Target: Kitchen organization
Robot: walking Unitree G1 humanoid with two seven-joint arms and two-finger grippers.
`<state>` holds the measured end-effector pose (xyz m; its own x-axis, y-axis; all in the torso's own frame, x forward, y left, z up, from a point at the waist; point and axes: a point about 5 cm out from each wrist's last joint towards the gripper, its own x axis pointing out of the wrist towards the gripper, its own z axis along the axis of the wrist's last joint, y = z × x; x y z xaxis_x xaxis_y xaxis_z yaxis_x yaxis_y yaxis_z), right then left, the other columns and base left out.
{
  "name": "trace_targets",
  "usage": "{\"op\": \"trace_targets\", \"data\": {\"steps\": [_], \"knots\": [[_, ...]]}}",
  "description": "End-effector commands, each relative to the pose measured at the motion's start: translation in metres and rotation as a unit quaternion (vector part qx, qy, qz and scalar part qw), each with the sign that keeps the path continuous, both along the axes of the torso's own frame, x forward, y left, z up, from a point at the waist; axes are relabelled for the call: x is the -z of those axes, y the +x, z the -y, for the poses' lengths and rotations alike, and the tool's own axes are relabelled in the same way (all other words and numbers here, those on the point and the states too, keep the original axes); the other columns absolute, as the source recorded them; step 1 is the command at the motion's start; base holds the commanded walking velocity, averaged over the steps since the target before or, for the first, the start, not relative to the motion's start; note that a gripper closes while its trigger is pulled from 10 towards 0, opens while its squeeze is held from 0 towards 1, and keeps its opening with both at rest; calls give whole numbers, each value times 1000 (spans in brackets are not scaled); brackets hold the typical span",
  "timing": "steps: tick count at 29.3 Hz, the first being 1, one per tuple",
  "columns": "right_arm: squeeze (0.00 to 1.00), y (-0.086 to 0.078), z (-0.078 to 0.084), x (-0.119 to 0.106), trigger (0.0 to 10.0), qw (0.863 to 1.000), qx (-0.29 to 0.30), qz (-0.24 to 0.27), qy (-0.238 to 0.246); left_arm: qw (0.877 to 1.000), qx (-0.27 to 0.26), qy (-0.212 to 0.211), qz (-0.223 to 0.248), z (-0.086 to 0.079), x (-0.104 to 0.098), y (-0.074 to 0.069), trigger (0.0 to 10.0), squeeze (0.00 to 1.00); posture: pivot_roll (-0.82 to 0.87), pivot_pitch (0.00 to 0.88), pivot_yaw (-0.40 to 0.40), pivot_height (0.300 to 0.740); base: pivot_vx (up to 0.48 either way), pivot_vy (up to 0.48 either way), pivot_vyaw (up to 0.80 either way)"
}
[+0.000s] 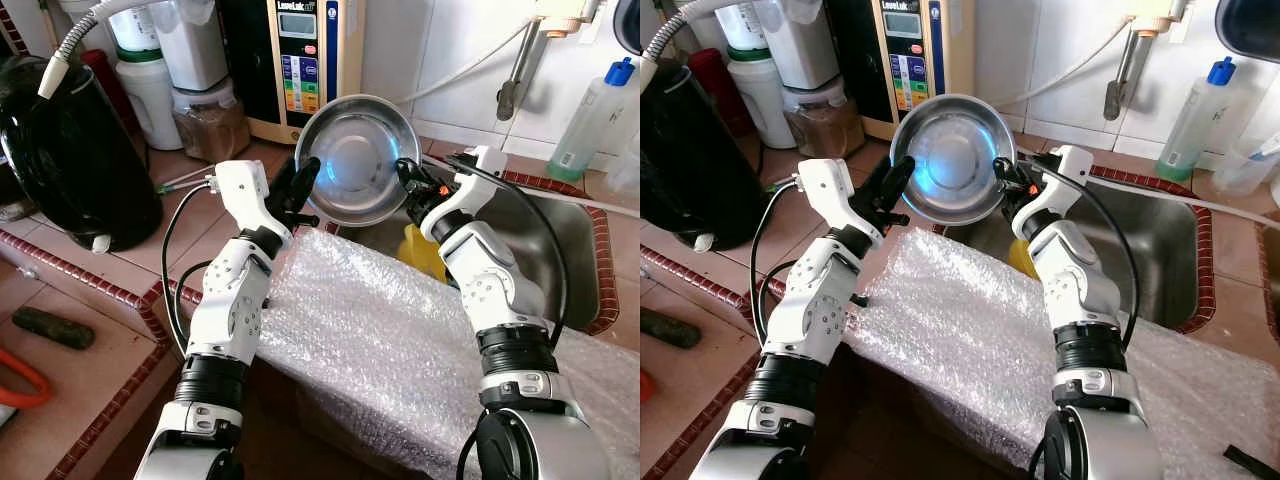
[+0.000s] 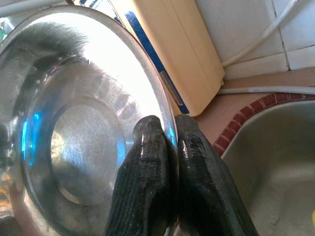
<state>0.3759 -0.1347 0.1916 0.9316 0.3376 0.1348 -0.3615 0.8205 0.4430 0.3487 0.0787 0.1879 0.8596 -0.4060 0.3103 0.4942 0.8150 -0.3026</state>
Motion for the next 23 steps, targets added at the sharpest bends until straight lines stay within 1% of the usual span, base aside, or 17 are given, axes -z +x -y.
{"op": "trace_targets", "data": {"steps": [1, 2, 4, 7, 8, 9, 11, 13, 17, 19, 21, 22, 23], "knots": [[0, 2, -8, -1, 0, 1000, -3, -1, -23, 1000, 20, 16, -1, 9, 0, -2, 10000, 1000, 19, 0, 47, 740, 0, 0, 0], [0, 2, -8, -1, 0, 1000, -3, -1, -23, 1000, 20, 16, -1, 9, 0, -2, 10000, 1000, 19, 0, 47, 740, 0, 0, 0], [0, 4, -5, -2, 0, 999, 17, 2, -38, 1000, 22, 19, -6, 10, 2, -2, 10000, 1000, 19, 0, 45, 740, 0, 0, 0], [0, 6, 3, -2, 0, 998, 51, -4, -47, 999, 13, 29, -14, 11, 5, -2, 10000, 1000, 20, 0, 44, 740, 0, 0, 0], [0, 7, 6, -3, 0, 996, 69, -4, -59, 999, 8, 36, -21, 10, 8, -1, 10000, 1000, 20, 0, 44, 740, 0, 0, 0], [0, 7, 6, -3, 0, 996, 69, -4, -59, 999, 8, 36, -21, 10, 8, -1, 10000, 1000, 20, 0, 44, 740, 0, 0, 0], [0, 9, 10, -4, 0, 994, 85, -3, -73, 999, 11, 42, -31, 10, 12, -1, 10000, 1000, 19, 0, 43, 740, 0, 0, 0], [0, 10, 16, -5, 0, 991, 107, -1, -77, 997, 16, 55, -43, 11, 17, -2, 10000, 1000, 20, 0, 42, 740, 0, 0, 0], [0, 11, 20, -4, 0, 989, 123, -6, -80, 997, 13, 58, -48, 10, 20, -2, 10000, 1000, 22, 0, 41, 740, 0, 0, 0], [0, 12, 26, -1, 0, 985, 144, -13, -93, 996, 3, 64, -59, 7, 23, -1, 10000, 1000, 25, 0, 41, 740, 0, 0, 0], [0, 12, 29, 0, 0, 983, 154, -15, -97, 996, 3, 67, -60, 7, 24, -1, 10000, 1000, 25, 0, 41, 740, 0, 0, 0], [0, 13, 34, 2, 0, 978, 173, -18, -119, 995, 3, 73, -65, 6, 26, -1, 10000, 1000, 27, 0, 40, 740, 0, 0, 0], [0, 13, 36, 3, 0, 975, 179, -18, -131, 995, 2, 74, -66, 6, 27, -2, 10000, 1000, 27, 0, 40, 740, 0, 0, 0]]}}
